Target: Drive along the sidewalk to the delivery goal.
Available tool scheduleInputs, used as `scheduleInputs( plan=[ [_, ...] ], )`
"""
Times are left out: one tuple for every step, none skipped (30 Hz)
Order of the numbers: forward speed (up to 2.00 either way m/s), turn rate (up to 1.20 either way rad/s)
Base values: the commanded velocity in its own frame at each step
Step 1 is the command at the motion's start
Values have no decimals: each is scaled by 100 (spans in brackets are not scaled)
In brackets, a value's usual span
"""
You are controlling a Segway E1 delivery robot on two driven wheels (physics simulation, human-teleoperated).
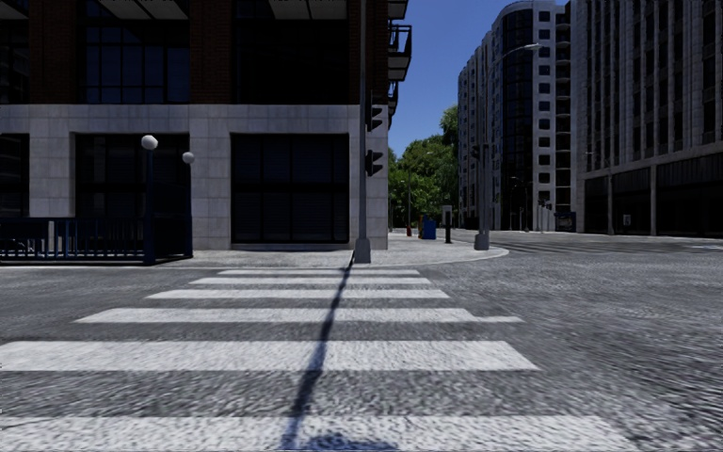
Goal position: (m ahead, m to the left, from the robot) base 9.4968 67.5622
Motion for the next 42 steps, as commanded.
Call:
scheduleInputs(
  plan=[
    [200,0],
    [200,0],
    [200,0],
    [200,0],
    [200,0],
    [200,0],
    [200,0],
    [200,0],
    [200,0],
    [200,0],
    [200,9],
    [200,19],
    [200,30],
    [200,30],
    [200,35],
    [200,37],
    [200,37],
    [200,37],
    [200,37],
    [200,37],
    [200,37],
    [200,37],
    [200,37],
    [200,37],
    [200,37],
    [200,37],
    [200,37],
    [200,37],
    [200,37],
    [200,37],
    [200,37],
    [200,37],
    [200,33],
    [200,33],
    [200,24],
    [200,19],
    [200,17],
    [200,17],
    [200,7],
    [200,0],
    [200,0],
    [200,0]
  ],
)
